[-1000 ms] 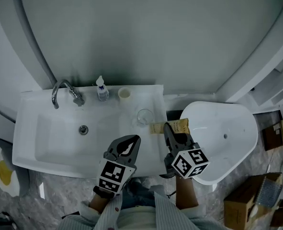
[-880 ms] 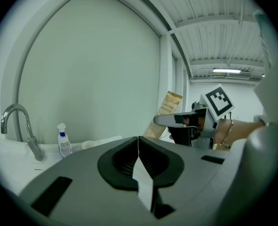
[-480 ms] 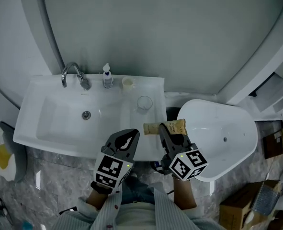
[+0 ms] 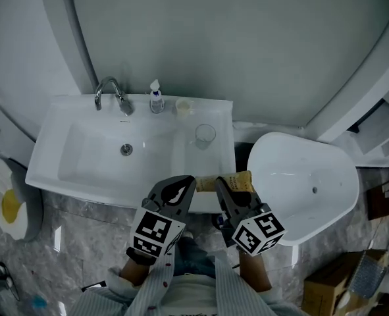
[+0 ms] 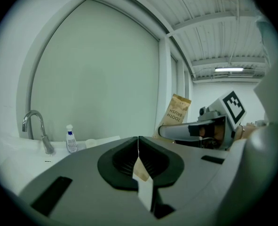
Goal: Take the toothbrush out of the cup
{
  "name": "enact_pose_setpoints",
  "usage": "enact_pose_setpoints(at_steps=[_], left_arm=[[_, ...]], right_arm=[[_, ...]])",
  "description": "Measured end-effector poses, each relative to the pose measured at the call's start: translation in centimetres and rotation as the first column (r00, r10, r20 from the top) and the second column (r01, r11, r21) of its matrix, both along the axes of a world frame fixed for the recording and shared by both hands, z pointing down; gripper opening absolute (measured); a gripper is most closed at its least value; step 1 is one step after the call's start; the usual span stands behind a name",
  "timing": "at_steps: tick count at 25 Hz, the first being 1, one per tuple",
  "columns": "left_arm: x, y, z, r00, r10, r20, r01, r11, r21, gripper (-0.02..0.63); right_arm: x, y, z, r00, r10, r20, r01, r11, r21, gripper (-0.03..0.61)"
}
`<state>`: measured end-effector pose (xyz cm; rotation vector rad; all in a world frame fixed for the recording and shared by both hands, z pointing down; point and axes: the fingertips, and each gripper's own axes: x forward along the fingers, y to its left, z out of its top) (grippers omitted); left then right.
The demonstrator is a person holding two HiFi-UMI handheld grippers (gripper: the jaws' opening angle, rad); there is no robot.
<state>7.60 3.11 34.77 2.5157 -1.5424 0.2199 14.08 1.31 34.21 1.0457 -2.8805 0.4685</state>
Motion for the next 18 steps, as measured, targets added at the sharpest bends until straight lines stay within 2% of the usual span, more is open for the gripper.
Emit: enact_pose_setpoints(at_steps=[18], left_arm=[[-1.4, -0.3, -1.1, 0.998, 0.059, 0.001, -0.059, 0.998, 0.032, 0.017]], right_arm=[[-2.5, 0.4, -0.6, 0.999, -0.016, -0.042, 0.017, 1.000, 0.018, 0.049]])
